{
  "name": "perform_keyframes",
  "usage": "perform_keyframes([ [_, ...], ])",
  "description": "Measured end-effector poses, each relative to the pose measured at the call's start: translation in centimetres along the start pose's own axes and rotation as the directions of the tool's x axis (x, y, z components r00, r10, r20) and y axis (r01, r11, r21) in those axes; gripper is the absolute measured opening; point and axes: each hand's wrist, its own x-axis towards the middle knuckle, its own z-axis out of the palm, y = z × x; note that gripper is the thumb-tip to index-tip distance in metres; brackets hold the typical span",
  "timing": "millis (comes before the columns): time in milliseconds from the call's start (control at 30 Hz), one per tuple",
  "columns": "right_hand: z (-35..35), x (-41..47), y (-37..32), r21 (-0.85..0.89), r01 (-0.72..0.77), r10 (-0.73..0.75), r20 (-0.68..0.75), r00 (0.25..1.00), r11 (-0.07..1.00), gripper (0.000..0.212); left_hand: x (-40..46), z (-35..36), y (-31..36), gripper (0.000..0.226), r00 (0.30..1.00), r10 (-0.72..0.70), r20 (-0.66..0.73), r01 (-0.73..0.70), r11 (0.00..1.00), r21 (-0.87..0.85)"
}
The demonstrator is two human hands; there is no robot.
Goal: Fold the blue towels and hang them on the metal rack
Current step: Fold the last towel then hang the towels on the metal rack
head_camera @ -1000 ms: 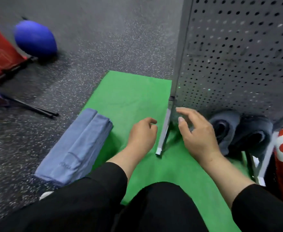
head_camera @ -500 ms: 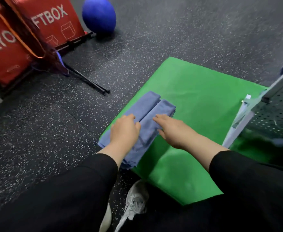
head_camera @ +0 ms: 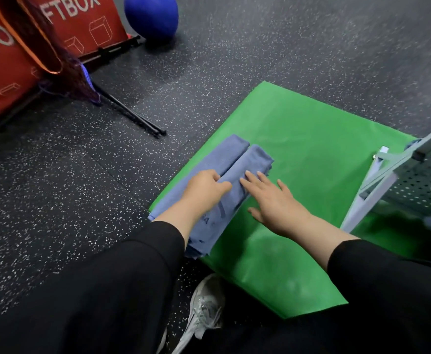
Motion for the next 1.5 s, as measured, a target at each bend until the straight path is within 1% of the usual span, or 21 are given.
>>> perform_keyframes([
  [67, -0.4, -0.1, 0.1, 0.012, -0.016, 0.016, -0.071, 0.997, 1.0, 0.089, -0.7, -0.8, 1.0, 0.016, 0.998, 0.042, 0.038, -0.035, 0.985, -0.168],
  [167, -1.2, -0.3, 0.5, 0.071, -0.038, 0.05, -0.18, 0.982, 0.997, 0.1, -2.0, -1.8, 2.4, 0.016, 0.988, 0.022, 0.15, 0.052, 0.882, -0.468],
  [200, -1.5, -0.4, 0.7, 0.097, -0.041, 0.061, -0.219, 0.974, 0.994, 0.1, -2.4, -2.1, 2.9, 0.017, 0.983, 0.018, 0.185, 0.084, 0.843, -0.531],
  [267, -2.0, -0.8, 1.0, 0.15, -0.024, 0.069, -0.304, 0.95, 0.988, 0.093, -3.1, -2.4, 3.6, 0.025, 0.973, 0.028, 0.23, 0.117, 0.798, -0.591],
  [333, -2.5, -1.4, 1.3, 0.196, 0.02, 0.058, -0.386, 0.921, 0.98, 0.078, -3.5, -2.4, 4.3, 0.027, 0.96, 0.06, 0.273, 0.133, 0.762, -0.633],
  [400, -3.1, -1.9, 1.8, 0.218, 0.059, 0.052, -0.469, 0.882, 0.974, 0.06, -4.0, -2.4, 4.7, 0.029, 0.951, 0.066, 0.303, 0.15, 0.756, -0.637],
  [467, -3.7, -2.4, 2.2, 0.268, 0.078, 0.075, -0.518, 0.852, 0.96, 0.046, -4.1, -2.3, 5.1, 0.027, 0.958, 0.075, 0.276, 0.113, 0.787, -0.606],
  [533, -4.6, -3.2, 2.4, 0.329, 0.051, 0.131, -0.507, 0.852, 0.943, 0.03, -4.1, -1.9, 5.6, 0.008, 0.985, 0.104, 0.138, -0.032, 0.895, -0.444],
  [567, -5.1, -3.6, 2.6, 0.338, 0.018, 0.159, -0.489, 0.858, 0.941, 0.025, -4.2, -1.5, 6.0, 0.008, 0.988, 0.137, 0.073, -0.103, 0.933, -0.346],
  [633, -6.0, -4.6, 3.0, 0.314, -0.064, 0.202, -0.433, 0.878, 0.947, 0.019, -4.7, -0.5, 7.2, 0.033, 0.972, 0.233, 0.007, -0.227, 0.954, -0.195],
  [700, -6.8, -5.9, 3.4, 0.283, -0.141, 0.248, -0.388, 0.888, 0.949, 0.016, -6.0, 1.0, 8.8, 0.058, 0.918, 0.388, 0.081, -0.384, 0.922, -0.054],
  [767, -7.5, -7.5, 4.0, 0.286, -0.199, 0.3, -0.372, 0.878, 0.937, 0.014, -7.1, 3.0, 10.1, 0.081, 0.858, 0.48, 0.183, -0.505, 0.853, 0.13],
  [800, -7.8, -8.5, 4.4, 0.295, -0.224, 0.328, -0.373, 0.868, 0.929, 0.013, -7.6, 4.2, 10.7, 0.087, 0.849, 0.492, 0.193, -0.526, 0.825, 0.208],
  [867, -8.2, -10.7, 5.3, 0.313, -0.268, 0.379, -0.381, 0.843, 0.911, 0.015, -8.3, 6.8, 11.9, 0.088, 0.845, 0.52, 0.128, -0.533, 0.797, 0.283],
  [1000, -8.1, -15.4, 8.0, 0.345, -0.354, 0.478, -0.401, 0.781, 0.869, 0.026, -10.1, 11.3, 15.2, 0.078, 0.831, 0.557, 0.004, -0.536, 0.797, 0.278],
  [1100, -7.7, -18.7, 10.5, 0.381, -0.39, 0.532, -0.416, 0.737, 0.838, 0.027, -11.7, 14.2, 17.8, 0.072, 0.802, 0.598, 0.009, -0.579, 0.772, 0.263],
  [1267, -6.9, -22.8, 14.0, 0.447, -0.386, 0.572, -0.434, 0.696, 0.807, 0.018, -13.3, 17.4, 21.1, 0.052, 0.799, 0.601, 0.001, -0.574, 0.763, 0.297],
  [1300, -6.7, -23.4, 14.6, 0.473, -0.39, 0.593, -0.429, 0.682, 0.79, 0.016, -13.5, 17.9, 21.5, 0.049, 0.796, 0.605, 0.007, -0.578, 0.757, 0.304],
  [1367, -5.8, -24.7, 15.7, 0.517, -0.393, 0.627, -0.428, 0.651, 0.761, 0.013, -13.6, 18.9, 21.9, 0.053, 0.788, 0.614, 0.048, -0.603, 0.753, 0.265],
  [1433, -4.8, -25.9, 16.8, 0.569, -0.371, 0.654, -0.442, 0.614, 0.734, 0.01, -13.6, 20.1, 21.8, 0.059, 0.758, 0.642, 0.114, -0.652, 0.742, 0.159],
  [1500, -3.8, -27.0, 17.6, 0.637, -0.331, 0.688, -0.46, 0.562, 0.696, 0.015, -13.8, 21.0, 21.6, 0.053, 0.74, 0.652, 0.164, -0.669, 0.739, 0.083],
])
